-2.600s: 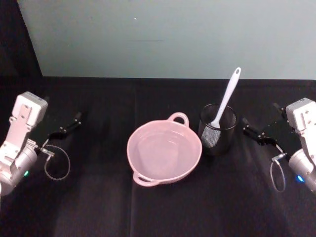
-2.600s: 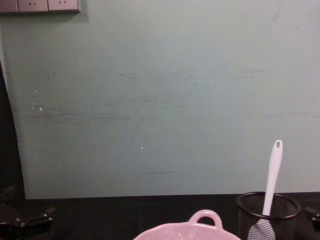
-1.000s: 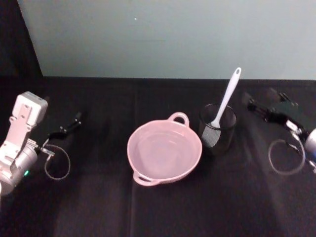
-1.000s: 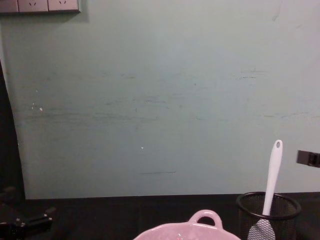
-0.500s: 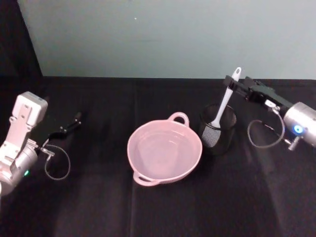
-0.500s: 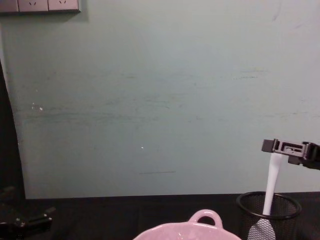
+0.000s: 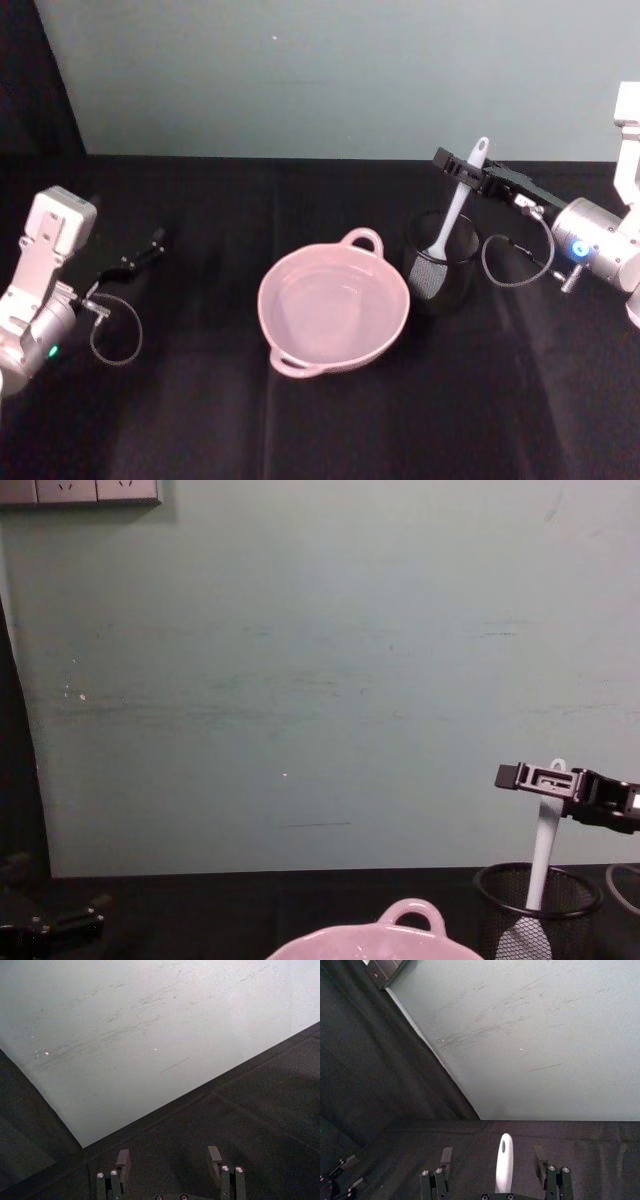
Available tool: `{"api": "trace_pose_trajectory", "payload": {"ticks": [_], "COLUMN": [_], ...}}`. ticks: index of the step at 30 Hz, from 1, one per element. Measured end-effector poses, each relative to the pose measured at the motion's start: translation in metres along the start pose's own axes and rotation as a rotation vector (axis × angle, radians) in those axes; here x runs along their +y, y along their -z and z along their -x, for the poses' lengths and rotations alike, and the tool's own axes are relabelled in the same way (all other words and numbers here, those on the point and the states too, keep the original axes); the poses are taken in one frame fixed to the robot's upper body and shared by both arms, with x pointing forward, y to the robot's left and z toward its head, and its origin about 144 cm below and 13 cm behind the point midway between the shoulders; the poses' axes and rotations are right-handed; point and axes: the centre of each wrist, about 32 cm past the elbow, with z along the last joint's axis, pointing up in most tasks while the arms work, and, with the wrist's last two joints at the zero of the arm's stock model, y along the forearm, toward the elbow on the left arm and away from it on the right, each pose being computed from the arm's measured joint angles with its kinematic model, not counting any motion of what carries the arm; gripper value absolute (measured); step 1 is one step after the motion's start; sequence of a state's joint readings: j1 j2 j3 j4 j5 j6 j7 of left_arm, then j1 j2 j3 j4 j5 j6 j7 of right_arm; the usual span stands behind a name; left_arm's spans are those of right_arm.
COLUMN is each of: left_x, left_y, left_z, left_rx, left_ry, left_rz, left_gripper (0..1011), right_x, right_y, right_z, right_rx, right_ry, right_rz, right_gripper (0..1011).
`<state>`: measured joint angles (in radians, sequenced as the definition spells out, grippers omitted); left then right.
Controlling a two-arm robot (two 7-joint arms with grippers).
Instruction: Use the one hand to pick up the spoon and stir the clear water in the bowl.
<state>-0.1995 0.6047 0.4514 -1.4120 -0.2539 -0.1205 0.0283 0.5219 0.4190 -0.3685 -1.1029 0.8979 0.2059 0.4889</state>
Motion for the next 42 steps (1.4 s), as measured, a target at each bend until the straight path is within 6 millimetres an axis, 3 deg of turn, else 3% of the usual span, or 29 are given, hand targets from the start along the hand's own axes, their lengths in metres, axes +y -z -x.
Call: {"api": "trace_pose_trajectory", "payload": {"ticks": [10, 20, 23, 36, 42], "left_x": [0.0000, 0.0000, 0.0000, 0.0000, 0.0000], "left_y": [0.0000, 0.0000, 0.0000, 0.0000, 0.0000], "left_z": [0.0000, 0.0000, 0.0000, 0.0000, 0.0000], "left_rx": [0.000, 0.000, 0.000, 0.000, 0.000], "left_ry": [0.000, 0.000, 0.000, 0.000, 0.000], "left_rz": [0.000, 0.000, 0.000, 0.000, 0.000], "left_gripper": [1011, 1011, 1011, 1011, 1011], "right_x": [-0.0006, -0.0011, -0.0012, -0.0016, -0.0015], "right_y": [-0.0006, -0.0007, -0.0008, -0.0009, -0.0009], "right_z": [0.0007, 0.0009, 0.0009, 0.0009, 0.0010], "right_rx": [-0.002, -0.004, -0.004, -0.005, -0.006], "right_ry": [-0.001, 0.000, 0.000, 0.002, 0.002], "right_rz": [-0.003, -0.004, -0.005, -0.005, -0.005], "right_gripper": [964, 713, 575, 170, 120]}}
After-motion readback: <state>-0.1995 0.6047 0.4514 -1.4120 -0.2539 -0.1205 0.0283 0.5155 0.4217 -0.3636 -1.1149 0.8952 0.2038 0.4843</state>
